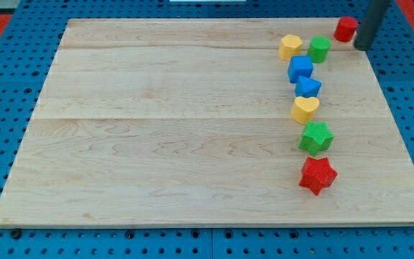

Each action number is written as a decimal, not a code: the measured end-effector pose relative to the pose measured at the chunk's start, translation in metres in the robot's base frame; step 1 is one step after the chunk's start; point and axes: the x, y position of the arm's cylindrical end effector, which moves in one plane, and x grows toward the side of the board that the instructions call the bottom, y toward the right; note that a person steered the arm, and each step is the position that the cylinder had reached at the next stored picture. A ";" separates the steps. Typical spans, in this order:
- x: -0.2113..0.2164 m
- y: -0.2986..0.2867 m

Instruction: Push the red and green circles upwards

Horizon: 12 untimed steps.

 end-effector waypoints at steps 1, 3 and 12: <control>-0.046 -0.008; -0.063 -0.064; 0.015 -0.089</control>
